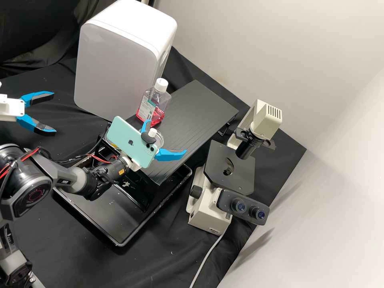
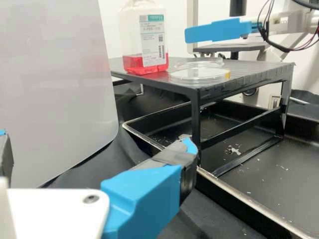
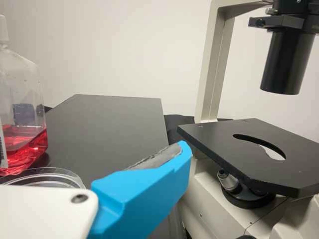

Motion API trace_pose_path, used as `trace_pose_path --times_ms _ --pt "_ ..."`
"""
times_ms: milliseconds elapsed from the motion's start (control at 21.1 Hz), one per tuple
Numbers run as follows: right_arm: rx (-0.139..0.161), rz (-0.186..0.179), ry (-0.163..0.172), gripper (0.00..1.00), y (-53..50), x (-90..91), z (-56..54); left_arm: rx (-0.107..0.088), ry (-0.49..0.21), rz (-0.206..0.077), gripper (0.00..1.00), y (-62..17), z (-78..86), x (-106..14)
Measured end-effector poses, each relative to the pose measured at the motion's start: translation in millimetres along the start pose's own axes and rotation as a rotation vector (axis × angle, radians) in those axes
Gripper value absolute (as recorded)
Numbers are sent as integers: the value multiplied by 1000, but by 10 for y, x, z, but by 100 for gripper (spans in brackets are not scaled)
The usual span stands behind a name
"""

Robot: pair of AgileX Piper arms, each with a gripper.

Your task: Place the lid on the petri dish

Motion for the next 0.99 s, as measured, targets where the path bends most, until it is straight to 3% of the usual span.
trace_pose_path --times_ms 426,568,663,805,900,994 --pt "0 1 -2 100 4 -8 4 -3 -1 5 100 7 13 11" --pt "34 -5 5 100 33 -115 5 -3 -1 5 100 7 15 11" --pt "37 -2 17 100 52 -214 -15 -3 -4 4 100 6 22 11" --pt "36 25 81 100 81 -388 -123 -1 -8 3 100 3 36 11" --pt "32 36 140 100 49 -488 -221 2 -9 3 100 2 39 11" --pt "-10 25 173 100 -37 -571 -272 2 -8 3 100 2 43 11"
